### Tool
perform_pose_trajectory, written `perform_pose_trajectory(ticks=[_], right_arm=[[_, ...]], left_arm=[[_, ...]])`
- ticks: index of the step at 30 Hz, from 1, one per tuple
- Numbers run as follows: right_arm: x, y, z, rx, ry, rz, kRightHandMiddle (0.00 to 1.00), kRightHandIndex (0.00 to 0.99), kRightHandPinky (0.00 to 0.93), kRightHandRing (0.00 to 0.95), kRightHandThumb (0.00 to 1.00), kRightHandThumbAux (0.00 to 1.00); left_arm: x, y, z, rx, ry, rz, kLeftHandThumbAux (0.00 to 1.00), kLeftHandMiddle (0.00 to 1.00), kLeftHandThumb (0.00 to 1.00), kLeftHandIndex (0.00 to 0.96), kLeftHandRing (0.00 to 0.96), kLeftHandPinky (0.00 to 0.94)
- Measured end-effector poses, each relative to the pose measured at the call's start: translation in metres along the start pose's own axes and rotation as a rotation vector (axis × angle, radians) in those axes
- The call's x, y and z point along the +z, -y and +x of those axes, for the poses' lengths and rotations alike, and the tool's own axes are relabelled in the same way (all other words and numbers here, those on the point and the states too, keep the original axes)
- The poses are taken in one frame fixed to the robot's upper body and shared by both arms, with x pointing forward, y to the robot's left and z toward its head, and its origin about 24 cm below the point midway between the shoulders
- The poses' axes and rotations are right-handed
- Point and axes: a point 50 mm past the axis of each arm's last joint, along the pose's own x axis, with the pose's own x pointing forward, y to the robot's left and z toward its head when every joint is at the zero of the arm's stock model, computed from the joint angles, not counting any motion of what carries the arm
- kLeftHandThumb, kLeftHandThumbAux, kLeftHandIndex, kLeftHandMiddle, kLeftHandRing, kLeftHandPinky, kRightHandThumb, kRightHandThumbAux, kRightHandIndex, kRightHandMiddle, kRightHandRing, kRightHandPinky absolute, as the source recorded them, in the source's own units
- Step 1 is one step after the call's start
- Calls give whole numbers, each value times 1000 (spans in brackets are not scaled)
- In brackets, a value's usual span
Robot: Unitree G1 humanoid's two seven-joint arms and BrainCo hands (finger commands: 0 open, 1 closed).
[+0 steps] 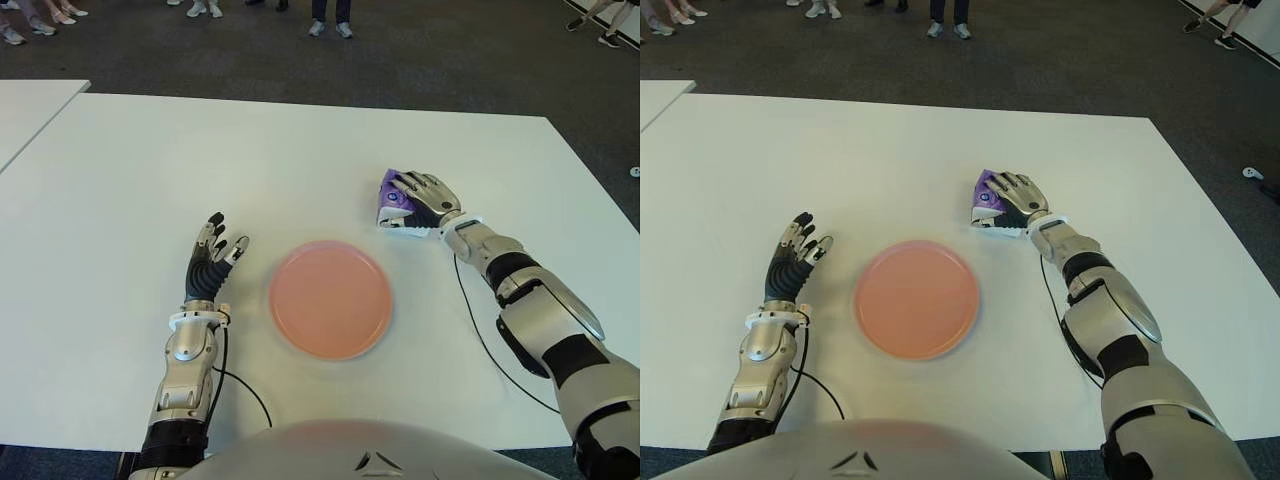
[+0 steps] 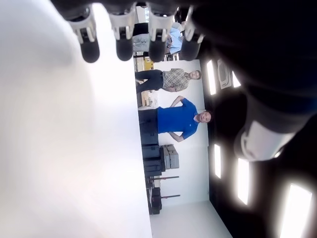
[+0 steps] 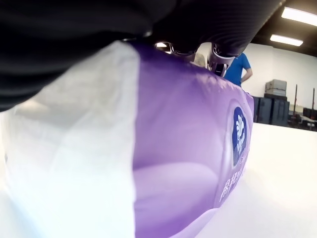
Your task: Put the tissue paper into the plate.
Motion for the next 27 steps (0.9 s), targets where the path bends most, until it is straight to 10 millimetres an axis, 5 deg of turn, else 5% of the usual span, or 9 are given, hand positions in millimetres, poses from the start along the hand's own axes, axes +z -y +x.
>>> perform_pose_trajectory(ticks=[27], right_arm=[[3, -11, -4, -44, -91, 180, 0, 0, 0, 0, 385, 144]], left_arm=[[-1, -8, -4, 25, -8, 9, 578, 0, 0, 0, 0, 0]])
